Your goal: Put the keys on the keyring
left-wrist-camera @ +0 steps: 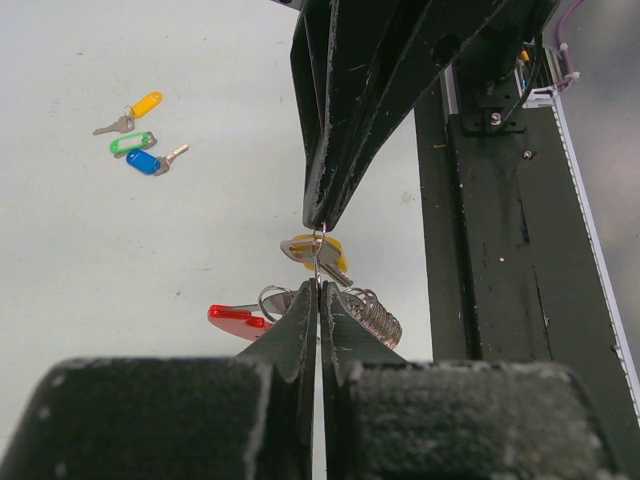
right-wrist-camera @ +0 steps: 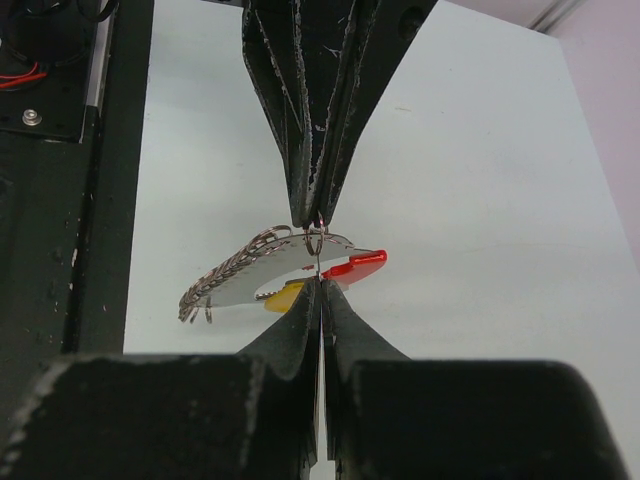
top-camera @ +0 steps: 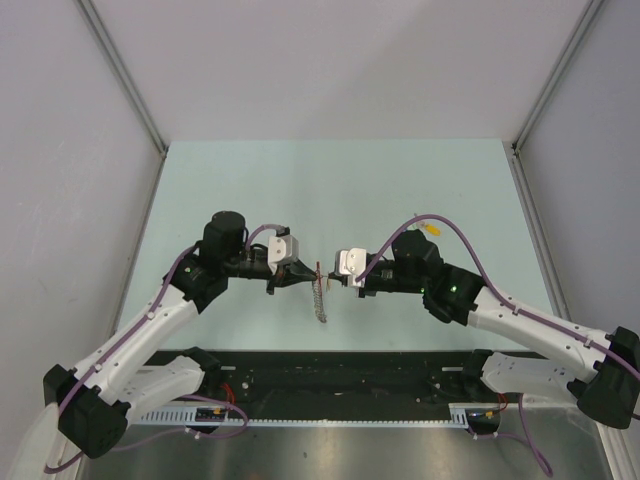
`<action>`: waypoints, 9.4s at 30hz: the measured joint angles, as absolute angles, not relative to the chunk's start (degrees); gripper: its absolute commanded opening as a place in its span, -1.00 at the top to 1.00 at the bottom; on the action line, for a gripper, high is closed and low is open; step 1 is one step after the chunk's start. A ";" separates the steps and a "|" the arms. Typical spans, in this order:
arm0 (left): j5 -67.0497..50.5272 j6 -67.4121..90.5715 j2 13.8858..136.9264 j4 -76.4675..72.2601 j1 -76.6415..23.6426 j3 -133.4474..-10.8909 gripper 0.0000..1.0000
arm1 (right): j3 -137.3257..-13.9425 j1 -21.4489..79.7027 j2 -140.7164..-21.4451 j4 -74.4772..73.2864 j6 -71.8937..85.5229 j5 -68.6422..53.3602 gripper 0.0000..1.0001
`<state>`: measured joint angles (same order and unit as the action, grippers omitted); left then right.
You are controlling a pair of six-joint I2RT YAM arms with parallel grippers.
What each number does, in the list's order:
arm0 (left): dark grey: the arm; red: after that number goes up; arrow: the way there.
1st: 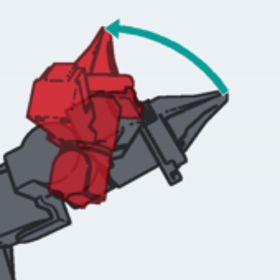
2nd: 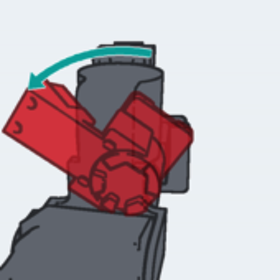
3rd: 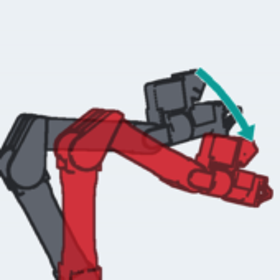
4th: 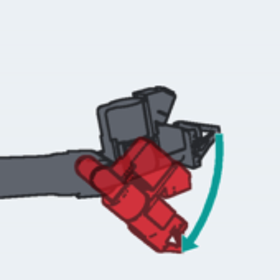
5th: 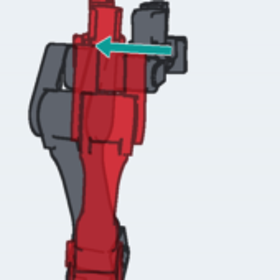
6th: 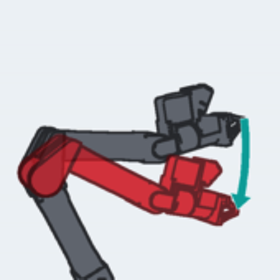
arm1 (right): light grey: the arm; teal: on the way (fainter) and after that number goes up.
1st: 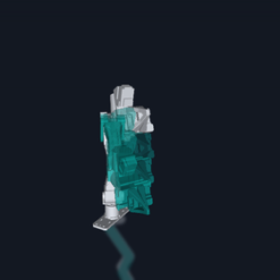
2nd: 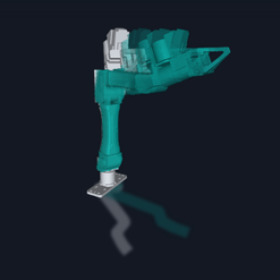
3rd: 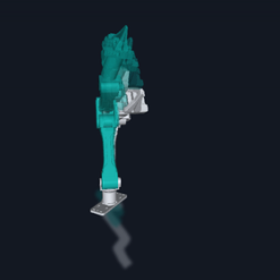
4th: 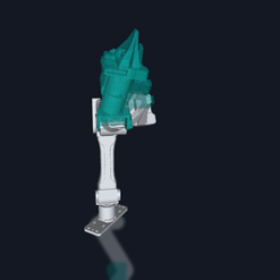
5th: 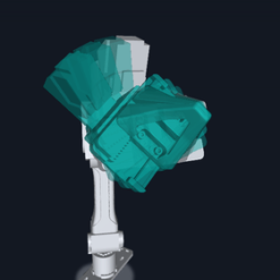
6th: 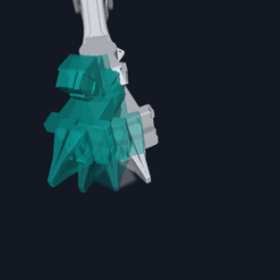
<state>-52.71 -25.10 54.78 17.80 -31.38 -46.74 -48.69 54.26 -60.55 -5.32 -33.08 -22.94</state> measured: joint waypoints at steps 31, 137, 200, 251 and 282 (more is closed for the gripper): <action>-51.33 -25.98 55.20 19.97 -32.21 -46.74 0.99 | -50.52 54.04 -62.63 -6.13 -31.68 -25.41 1.00; -49.91 -32.56 52.23 18.15 -35.24 -45.69 0.99 | -53.17 53.69 -63.11 -13.43 -31.16 -26.44 1.00; -48.42 -32.38 52.49 18.09 -35.40 -45.69 0.99 | -53.17 53.95 -63.11 -13.47 -31.57 -23.53 1.00; -48.93 -30.79 54.35 17.17 -37.23 -45.69 0.99 | -53.17 55.07 -61.25 -12.53 -28.51 -24.01 1.00; -48.31 -20.62 52.34 8.71 -35.27 -44.34 0.99 | -53.17 55.55 -61.39 -11.14 -31.64 -19.90 1.00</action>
<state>-48.31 -20.62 52.34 8.71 -35.27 -44.34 -53.17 55.55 -61.39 -11.14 -31.64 -19.90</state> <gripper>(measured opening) 0.005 0.009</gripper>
